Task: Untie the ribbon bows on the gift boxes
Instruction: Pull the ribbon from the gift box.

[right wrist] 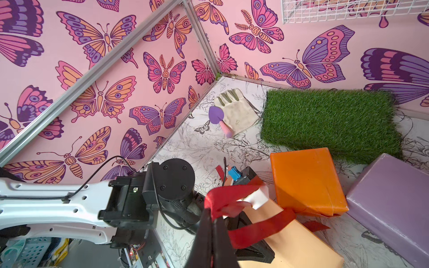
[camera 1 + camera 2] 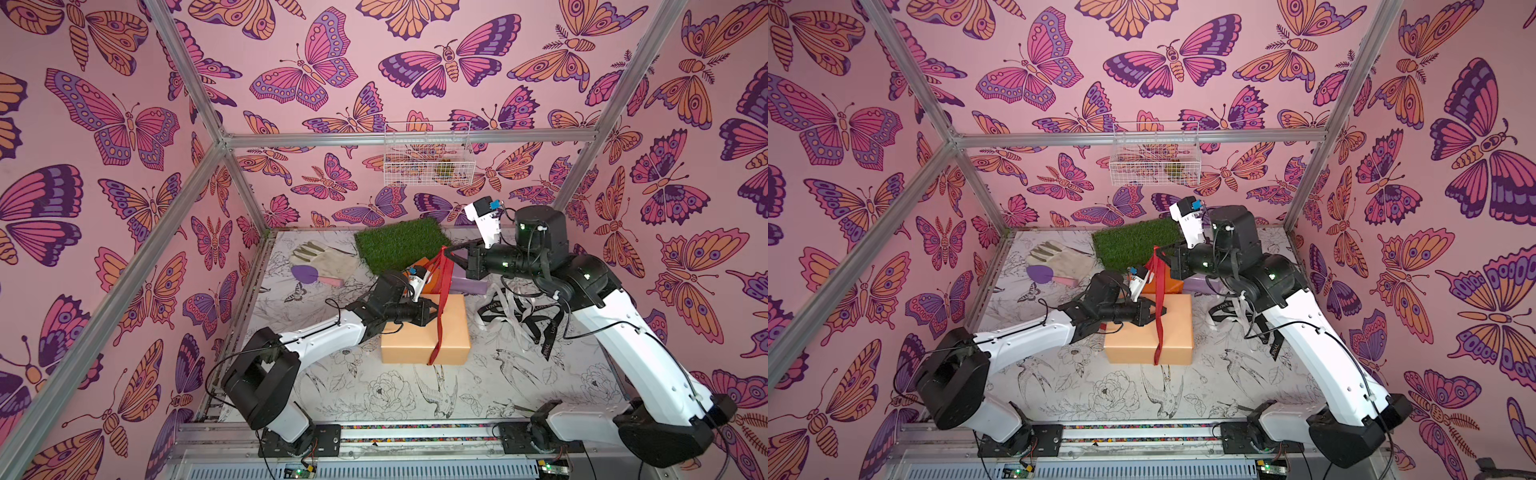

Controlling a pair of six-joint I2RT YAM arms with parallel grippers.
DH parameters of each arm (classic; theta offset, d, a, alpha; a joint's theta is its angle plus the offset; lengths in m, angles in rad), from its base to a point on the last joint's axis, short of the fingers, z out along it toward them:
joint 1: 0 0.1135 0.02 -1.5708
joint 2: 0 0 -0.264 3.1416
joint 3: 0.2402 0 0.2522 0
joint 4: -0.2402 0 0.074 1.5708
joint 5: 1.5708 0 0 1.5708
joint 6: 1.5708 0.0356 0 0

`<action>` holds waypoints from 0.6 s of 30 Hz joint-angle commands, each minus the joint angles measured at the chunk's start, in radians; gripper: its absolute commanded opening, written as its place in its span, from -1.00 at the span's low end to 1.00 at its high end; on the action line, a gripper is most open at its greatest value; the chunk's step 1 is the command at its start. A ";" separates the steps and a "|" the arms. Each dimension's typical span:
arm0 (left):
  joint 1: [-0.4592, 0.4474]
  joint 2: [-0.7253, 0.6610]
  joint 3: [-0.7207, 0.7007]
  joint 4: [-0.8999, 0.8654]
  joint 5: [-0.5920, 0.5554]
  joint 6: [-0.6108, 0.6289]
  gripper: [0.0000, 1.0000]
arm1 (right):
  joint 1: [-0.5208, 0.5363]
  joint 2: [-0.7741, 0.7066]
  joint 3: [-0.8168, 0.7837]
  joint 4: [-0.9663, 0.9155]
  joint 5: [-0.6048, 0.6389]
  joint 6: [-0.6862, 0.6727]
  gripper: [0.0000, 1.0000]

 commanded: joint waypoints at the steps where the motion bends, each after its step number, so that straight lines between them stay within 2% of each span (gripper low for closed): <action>1: 0.014 0.085 -0.051 -0.206 -0.043 -0.062 -1.00 | 0.000 -0.057 0.123 0.196 -0.011 -0.038 -1.00; 5: 0.016 0.066 -0.076 -0.201 -0.049 -0.071 -0.97 | 0.001 -0.081 0.063 0.188 0.016 -0.050 -1.00; 8: 0.016 0.000 -0.111 -0.144 -0.016 -0.091 -0.61 | -0.002 -0.111 -0.038 0.189 0.058 -0.055 -1.00; 11: 0.016 -0.091 -0.119 -0.111 -0.017 -0.090 -0.39 | -0.002 -0.142 -0.161 0.210 0.087 -0.044 -1.00; 14: 0.016 -0.176 -0.128 -0.082 -0.065 -0.079 -0.21 | -0.007 -0.174 -0.276 0.245 0.105 -0.010 -1.00; 18: 0.017 -0.258 -0.170 0.030 -0.089 -0.076 0.02 | -0.028 -0.198 -0.368 0.289 0.107 0.037 -1.00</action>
